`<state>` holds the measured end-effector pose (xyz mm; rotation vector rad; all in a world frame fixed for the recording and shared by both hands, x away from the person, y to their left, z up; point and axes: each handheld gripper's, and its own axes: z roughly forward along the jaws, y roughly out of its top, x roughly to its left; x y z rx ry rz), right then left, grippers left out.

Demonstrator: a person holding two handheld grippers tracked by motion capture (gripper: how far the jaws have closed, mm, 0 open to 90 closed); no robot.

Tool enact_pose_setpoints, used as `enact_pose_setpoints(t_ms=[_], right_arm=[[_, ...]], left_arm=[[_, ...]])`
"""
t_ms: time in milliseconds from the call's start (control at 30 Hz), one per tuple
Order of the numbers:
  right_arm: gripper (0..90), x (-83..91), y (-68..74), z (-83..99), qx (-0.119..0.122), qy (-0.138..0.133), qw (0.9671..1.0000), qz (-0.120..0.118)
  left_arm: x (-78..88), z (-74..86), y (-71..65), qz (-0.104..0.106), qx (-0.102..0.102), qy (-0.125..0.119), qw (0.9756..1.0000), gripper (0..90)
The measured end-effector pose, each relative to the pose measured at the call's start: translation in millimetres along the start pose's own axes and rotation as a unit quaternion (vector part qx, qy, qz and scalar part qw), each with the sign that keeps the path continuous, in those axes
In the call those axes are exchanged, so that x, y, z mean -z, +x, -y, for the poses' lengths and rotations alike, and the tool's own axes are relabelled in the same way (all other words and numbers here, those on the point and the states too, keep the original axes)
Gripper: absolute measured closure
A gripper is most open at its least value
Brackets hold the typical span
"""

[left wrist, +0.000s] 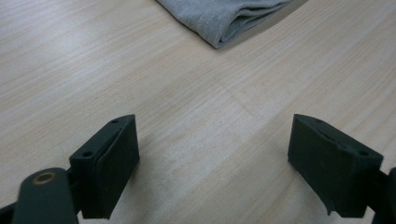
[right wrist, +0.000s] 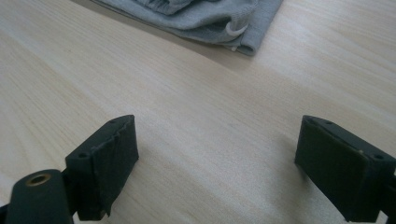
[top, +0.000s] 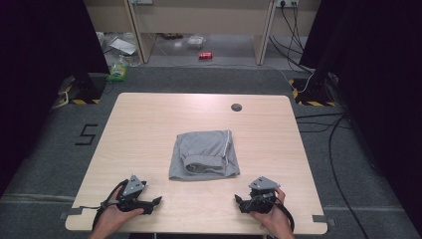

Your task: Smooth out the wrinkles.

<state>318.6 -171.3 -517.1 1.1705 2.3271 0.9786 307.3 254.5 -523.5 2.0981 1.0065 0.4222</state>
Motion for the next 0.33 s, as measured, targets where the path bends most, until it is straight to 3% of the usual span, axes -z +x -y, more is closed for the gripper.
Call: enact_pose_setpoints(t_ms=[333], right_arm=[[13.2, -0.2, -0.4, -0.3, 0.002, 0.001, 1.0, -0.001]], left_arm=[[-0.1, 0.0, 0.0, 0.0, 0.0, 0.0, 1.0, 15.5]])
